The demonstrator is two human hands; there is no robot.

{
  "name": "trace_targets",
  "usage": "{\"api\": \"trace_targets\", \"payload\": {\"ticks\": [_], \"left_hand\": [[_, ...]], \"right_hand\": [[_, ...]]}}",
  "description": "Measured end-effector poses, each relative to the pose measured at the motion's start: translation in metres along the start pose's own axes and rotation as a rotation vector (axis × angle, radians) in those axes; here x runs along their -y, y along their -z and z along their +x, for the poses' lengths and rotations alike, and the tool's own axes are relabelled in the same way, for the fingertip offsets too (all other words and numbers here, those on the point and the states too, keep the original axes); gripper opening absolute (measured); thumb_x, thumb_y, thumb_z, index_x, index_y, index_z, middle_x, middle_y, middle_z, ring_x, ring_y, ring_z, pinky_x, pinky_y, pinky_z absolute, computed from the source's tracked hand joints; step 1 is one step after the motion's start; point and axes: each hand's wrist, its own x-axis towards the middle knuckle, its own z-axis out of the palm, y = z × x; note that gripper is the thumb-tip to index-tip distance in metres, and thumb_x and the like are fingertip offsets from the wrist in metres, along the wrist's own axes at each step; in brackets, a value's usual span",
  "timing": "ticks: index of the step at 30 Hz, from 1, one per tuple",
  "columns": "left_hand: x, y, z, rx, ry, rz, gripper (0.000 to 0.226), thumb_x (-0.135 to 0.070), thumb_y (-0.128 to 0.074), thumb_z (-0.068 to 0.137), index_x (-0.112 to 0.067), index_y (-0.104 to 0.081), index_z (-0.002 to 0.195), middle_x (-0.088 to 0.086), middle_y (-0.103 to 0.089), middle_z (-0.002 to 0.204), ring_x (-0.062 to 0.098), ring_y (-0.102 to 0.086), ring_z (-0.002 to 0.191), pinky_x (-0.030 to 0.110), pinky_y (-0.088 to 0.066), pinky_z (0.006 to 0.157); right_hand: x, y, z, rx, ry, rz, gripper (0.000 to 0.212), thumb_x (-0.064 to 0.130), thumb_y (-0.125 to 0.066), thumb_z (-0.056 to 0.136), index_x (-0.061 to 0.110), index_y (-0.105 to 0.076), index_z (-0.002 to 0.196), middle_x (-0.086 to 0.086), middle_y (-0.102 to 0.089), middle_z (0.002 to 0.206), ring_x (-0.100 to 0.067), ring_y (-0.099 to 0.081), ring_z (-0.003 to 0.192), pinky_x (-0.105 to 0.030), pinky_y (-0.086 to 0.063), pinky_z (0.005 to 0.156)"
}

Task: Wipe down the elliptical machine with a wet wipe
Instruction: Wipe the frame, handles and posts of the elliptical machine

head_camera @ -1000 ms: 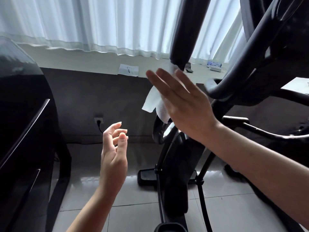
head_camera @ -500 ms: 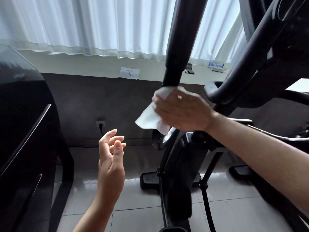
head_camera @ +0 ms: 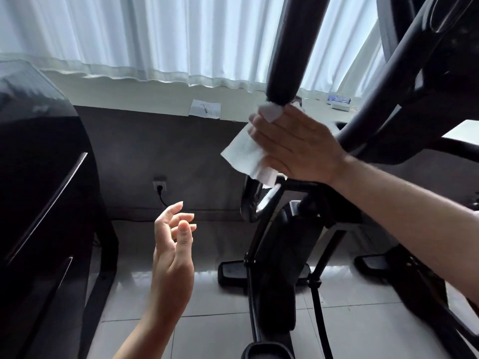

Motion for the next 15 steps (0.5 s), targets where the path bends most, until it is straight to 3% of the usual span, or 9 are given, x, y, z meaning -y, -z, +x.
{"api": "trace_targets", "payload": {"ticks": [3, 4, 8, 10, 12, 13, 15], "left_hand": [[-0.001, 0.007, -0.005, -0.019, -0.001, 0.006, 0.036, -0.060, -0.034, 0.087, -0.047, -0.042, 0.119, -0.009, -0.058, 0.111, 0.003, -0.060, 0.099, 0.033, -0.047, 0.091], [-0.001, 0.011, -0.006, -0.027, -0.005, 0.013, 0.037, -0.060, -0.034, 0.087, -0.046, -0.042, 0.120, -0.009, -0.058, 0.112, 0.002, -0.060, 0.099, 0.031, -0.047, 0.089], [0.002, 0.029, -0.011, -0.066, -0.011, 0.027, 0.036, -0.059, -0.034, 0.087, -0.045, -0.042, 0.119, -0.010, -0.058, 0.112, 0.002, -0.059, 0.097, 0.028, -0.046, 0.086], [0.004, 0.033, -0.012, -0.079, 0.001, 0.028, 0.036, -0.060, -0.034, 0.087, -0.045, -0.042, 0.119, -0.010, -0.058, 0.112, 0.002, -0.059, 0.096, 0.030, -0.046, 0.086], [0.007, 0.031, -0.013, -0.073, 0.010, 0.036, 0.035, -0.059, -0.034, 0.087, -0.044, -0.042, 0.118, -0.010, -0.058, 0.110, 0.002, -0.059, 0.095, 0.031, -0.047, 0.086], [0.008, 0.028, -0.015, -0.064, 0.016, 0.038, 0.035, -0.059, -0.034, 0.087, -0.044, -0.042, 0.118, -0.009, -0.058, 0.110, 0.001, -0.059, 0.095, 0.032, -0.048, 0.087], [0.009, 0.019, -0.017, -0.026, 0.035, 0.028, 0.036, -0.059, -0.034, 0.087, -0.045, -0.042, 0.119, -0.008, -0.057, 0.111, 0.001, -0.059, 0.096, 0.033, -0.047, 0.090]], "right_hand": [[0.063, -0.010, -0.021, 0.214, 0.121, 0.021, 0.036, 0.030, -0.035, 0.099, 0.018, -0.066, 0.112, -0.001, -0.068, 0.116, -0.019, -0.058, 0.115, -0.036, -0.041, 0.102], [0.083, -0.012, -0.032, 0.262, 0.180, -0.011, 0.033, 0.032, -0.039, 0.097, 0.019, -0.066, 0.109, -0.002, -0.064, 0.116, -0.020, -0.055, 0.117, -0.036, -0.039, 0.103], [0.107, -0.014, -0.054, 0.307, 0.396, -0.136, 0.044, 0.038, -0.041, 0.096, 0.011, -0.047, 0.130, -0.009, -0.040, 0.136, -0.023, -0.031, 0.133, -0.042, -0.007, 0.119], [0.093, -0.014, -0.050, 0.309, 0.295, -0.083, 0.049, 0.036, -0.028, 0.103, 0.005, -0.040, 0.138, -0.009, -0.036, 0.143, -0.011, -0.030, 0.138, -0.035, -0.005, 0.121], [0.060, -0.015, -0.037, 0.249, -0.067, -0.102, 0.059, 0.045, -0.021, 0.106, 0.004, -0.035, 0.145, -0.011, -0.037, 0.148, 0.007, -0.032, 0.135, -0.023, -0.011, 0.119], [0.039, -0.013, -0.026, 0.195, -0.169, 0.001, 0.056, 0.044, -0.026, 0.105, 0.005, -0.042, 0.142, -0.011, -0.046, 0.145, 0.002, -0.039, 0.133, -0.026, -0.018, 0.118], [0.009, -0.003, -0.005, 0.160, -0.093, -0.032, 0.048, 0.039, -0.034, 0.104, 0.006, -0.059, 0.128, -0.009, -0.059, 0.134, -0.019, -0.052, 0.128, -0.038, -0.023, 0.116]]}}
